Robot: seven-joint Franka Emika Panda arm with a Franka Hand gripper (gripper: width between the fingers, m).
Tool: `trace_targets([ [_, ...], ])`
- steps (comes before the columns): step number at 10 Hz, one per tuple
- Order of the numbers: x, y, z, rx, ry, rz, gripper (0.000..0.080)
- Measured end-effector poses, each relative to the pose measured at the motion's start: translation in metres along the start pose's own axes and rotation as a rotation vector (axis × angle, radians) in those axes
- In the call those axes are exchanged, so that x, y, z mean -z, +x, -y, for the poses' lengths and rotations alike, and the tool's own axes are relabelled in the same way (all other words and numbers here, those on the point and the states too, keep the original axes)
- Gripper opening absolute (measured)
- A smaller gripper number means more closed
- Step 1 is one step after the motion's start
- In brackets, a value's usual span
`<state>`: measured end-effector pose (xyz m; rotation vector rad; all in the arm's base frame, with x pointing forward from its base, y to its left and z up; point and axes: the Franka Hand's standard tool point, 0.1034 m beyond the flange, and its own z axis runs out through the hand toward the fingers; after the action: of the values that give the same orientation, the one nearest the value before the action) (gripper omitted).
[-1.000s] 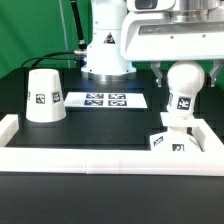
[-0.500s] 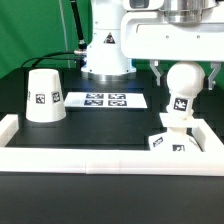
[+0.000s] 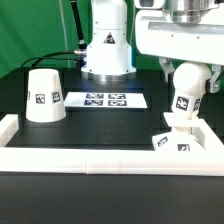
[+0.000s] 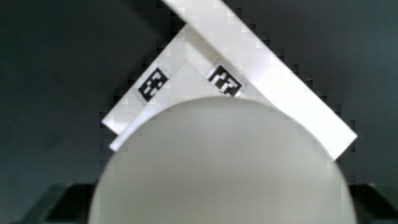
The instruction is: Assemble lamp
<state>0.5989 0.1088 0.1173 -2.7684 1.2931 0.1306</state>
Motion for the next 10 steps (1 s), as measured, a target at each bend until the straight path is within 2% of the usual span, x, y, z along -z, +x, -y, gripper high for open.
trace_targets([
  [1,-0.0001,0.0,0.0,0.003,0.0,0.0,0.0681],
  [9,-0.0014,-0.0008,-0.0017,0.559,-0.004,0.004,0.0699],
  [10,-0.0018,0.001,-0.0026,0.677,-0.013,-0.007,0.0699],
])
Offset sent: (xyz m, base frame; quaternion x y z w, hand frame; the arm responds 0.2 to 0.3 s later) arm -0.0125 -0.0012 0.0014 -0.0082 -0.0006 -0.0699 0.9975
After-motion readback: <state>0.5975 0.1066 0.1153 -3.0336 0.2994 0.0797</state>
